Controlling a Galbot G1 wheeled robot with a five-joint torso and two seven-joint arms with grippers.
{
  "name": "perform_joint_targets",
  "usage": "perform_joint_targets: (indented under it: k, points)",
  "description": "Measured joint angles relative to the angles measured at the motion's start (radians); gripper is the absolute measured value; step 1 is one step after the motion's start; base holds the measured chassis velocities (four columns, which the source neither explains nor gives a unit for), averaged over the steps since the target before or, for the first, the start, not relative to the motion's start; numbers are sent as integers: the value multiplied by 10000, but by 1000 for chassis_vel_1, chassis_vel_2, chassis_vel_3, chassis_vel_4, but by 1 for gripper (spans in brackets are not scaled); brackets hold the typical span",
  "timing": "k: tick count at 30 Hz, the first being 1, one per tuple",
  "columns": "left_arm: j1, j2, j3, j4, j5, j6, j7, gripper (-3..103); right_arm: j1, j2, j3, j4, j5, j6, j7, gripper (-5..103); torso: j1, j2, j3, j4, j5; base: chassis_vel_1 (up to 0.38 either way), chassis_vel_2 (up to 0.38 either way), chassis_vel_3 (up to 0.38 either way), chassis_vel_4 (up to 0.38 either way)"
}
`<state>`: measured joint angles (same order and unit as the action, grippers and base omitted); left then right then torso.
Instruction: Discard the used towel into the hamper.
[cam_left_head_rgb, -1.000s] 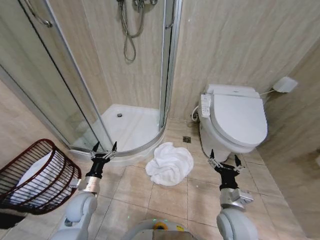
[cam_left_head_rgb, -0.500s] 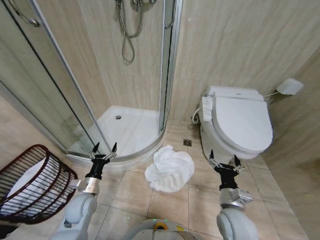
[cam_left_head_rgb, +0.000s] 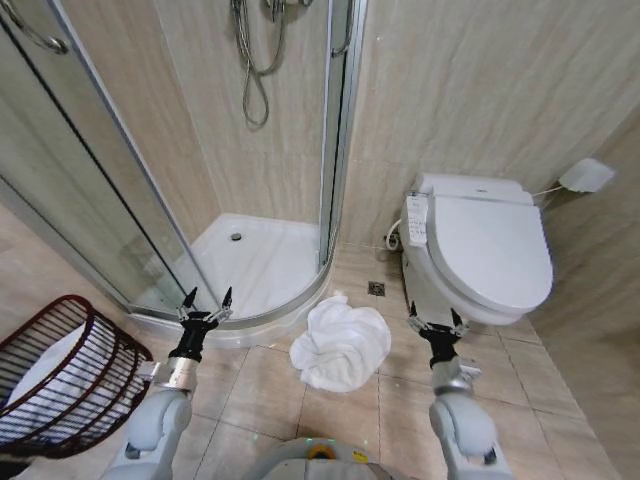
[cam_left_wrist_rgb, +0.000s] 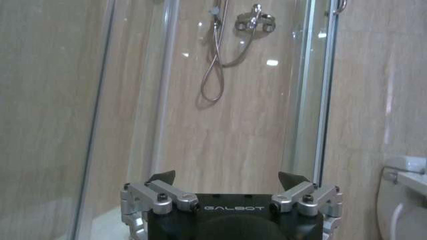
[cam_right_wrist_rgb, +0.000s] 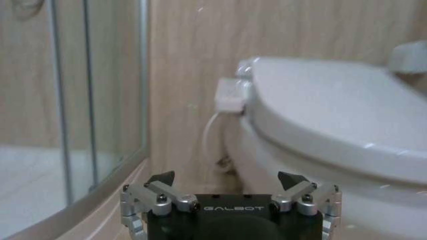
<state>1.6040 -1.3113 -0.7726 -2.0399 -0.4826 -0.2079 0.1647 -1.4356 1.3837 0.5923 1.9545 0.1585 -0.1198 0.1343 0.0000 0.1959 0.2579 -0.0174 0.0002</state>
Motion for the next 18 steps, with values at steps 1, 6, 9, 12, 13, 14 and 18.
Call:
perform_joint_targets:
  k: [1,6,9,12,13,14,18]
  points:
    - [32,-14,-6,19,33,-10,-4,100,178,-254,-84,-276,252,-186,-382,100,0,0,0,1,1,0,0,0,0]
    - [66,-77,-10,57,109,-12,-17,100,577,-1135,-396,-1233,417,-450,-1841,100,0,0,0,-2,-1,0,0,0,0]
    - [30,-115,7,78,166,-5,-18,100,1013,-1520,-695,-2115,295,-334,-2249,100,0,0,0,-2,1,0,0,0,0]
    - [-25,-113,38,111,175,4,-19,100,1416,-1749,-874,-2738,264,-321,-2756,100,0,0,1,0,1,0,0,0,0]
    - [-83,-87,65,148,176,14,-19,100,1526,-1827,-900,-2913,218,-308,-3069,100,0,0,0,3,0,0,0,0,0]
    - [-148,-55,90,181,176,26,-19,100,1623,-1905,-929,-3081,165,-302,-3365,100,0,0,0,-3,-1,0,0,0,0]
    - [-171,-23,96,235,138,28,-19,100,2013,-2045,-1077,-3531,-8,-258,-4070,100,0,0,0,-4,-1,0,0,0,0]
